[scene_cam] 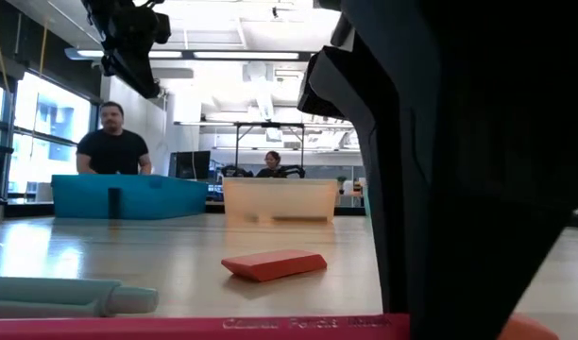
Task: Sort crayons/erasers/pens/pencils in bins
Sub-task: Put the pink pencil into the blue bin
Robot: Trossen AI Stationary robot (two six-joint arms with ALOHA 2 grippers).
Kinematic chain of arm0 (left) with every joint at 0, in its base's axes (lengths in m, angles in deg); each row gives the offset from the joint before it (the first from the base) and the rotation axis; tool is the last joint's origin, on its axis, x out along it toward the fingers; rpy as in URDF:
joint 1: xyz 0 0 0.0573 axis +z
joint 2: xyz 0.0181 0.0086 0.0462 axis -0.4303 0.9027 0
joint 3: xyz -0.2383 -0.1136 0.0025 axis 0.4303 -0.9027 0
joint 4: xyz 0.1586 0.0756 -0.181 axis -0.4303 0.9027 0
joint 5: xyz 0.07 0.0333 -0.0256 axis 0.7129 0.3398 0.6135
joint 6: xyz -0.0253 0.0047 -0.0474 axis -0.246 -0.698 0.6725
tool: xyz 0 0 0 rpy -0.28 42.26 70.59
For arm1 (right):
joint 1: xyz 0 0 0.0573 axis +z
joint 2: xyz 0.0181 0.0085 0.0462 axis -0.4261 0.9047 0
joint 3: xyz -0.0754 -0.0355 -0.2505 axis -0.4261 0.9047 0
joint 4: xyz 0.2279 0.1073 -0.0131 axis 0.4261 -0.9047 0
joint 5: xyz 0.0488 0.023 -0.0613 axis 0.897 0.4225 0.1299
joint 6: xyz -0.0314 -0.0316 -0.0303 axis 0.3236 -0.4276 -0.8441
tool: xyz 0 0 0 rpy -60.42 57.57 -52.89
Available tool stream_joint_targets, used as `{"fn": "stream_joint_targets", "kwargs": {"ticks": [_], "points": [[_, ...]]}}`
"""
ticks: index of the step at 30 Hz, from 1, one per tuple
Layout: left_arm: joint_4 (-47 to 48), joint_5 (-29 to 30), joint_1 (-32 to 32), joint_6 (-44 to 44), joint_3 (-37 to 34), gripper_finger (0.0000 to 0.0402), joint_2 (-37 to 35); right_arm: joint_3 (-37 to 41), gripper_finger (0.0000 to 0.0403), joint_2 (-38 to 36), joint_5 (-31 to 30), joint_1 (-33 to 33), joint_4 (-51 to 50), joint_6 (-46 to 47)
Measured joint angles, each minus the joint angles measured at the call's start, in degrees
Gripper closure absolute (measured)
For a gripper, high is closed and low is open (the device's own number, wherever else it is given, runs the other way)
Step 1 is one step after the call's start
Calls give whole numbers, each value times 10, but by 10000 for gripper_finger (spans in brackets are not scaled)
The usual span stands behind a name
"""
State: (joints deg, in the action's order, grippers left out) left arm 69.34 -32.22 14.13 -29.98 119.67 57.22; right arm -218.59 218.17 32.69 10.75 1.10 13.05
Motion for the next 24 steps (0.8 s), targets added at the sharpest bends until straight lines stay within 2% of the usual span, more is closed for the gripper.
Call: {"fn": "stream_joint_targets", "kwargs": {"ticks": [8, 24], "points": [[0, 0, 0, 0, 0, 284, 0, -43, 398, 7, 21, 7, -33, 38], [0, 0, 0, -15, 0, 284, 0, -45, 398, -2, 3, 10, -47, 197]]}}
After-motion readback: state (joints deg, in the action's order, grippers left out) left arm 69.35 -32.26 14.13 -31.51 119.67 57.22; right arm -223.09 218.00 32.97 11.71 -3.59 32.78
